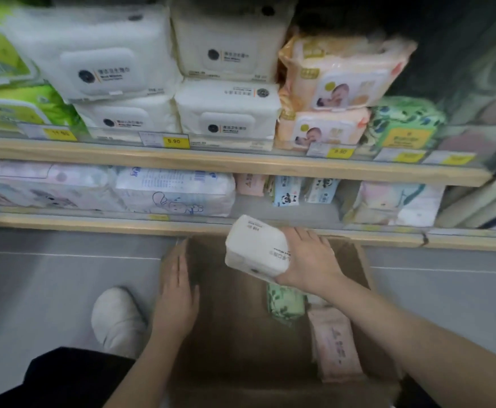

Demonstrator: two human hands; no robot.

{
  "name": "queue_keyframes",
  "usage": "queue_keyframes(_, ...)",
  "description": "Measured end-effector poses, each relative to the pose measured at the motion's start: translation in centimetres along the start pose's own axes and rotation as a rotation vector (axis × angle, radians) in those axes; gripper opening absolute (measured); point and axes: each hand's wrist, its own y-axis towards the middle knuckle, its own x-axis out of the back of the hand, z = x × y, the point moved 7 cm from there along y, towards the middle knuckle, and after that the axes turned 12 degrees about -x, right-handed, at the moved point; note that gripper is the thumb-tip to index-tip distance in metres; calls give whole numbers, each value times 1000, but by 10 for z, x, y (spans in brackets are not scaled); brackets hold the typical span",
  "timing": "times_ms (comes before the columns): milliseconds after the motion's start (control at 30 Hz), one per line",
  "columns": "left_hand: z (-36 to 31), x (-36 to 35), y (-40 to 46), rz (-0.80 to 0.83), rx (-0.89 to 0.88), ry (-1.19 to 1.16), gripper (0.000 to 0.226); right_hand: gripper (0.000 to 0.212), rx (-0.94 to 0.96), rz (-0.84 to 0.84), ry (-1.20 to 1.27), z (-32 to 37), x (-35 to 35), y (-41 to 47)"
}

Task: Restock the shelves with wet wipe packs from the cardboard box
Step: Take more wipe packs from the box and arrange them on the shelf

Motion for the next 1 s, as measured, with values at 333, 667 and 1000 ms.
queue_keyframes(333, -145, -76, 39, 179, -189, -25, 77, 94, -353, -40, 28, -178, 69, -38)
queue_keyframes(667, -162, -173, 52, 373, 333, -206, 121, 98, -479, 41, 459, -250, 8, -34)
queue_keyframes(1000, -158, -151, 53, 393, 276, -108, 110, 83, -588, 32, 743, -268, -10, -30)
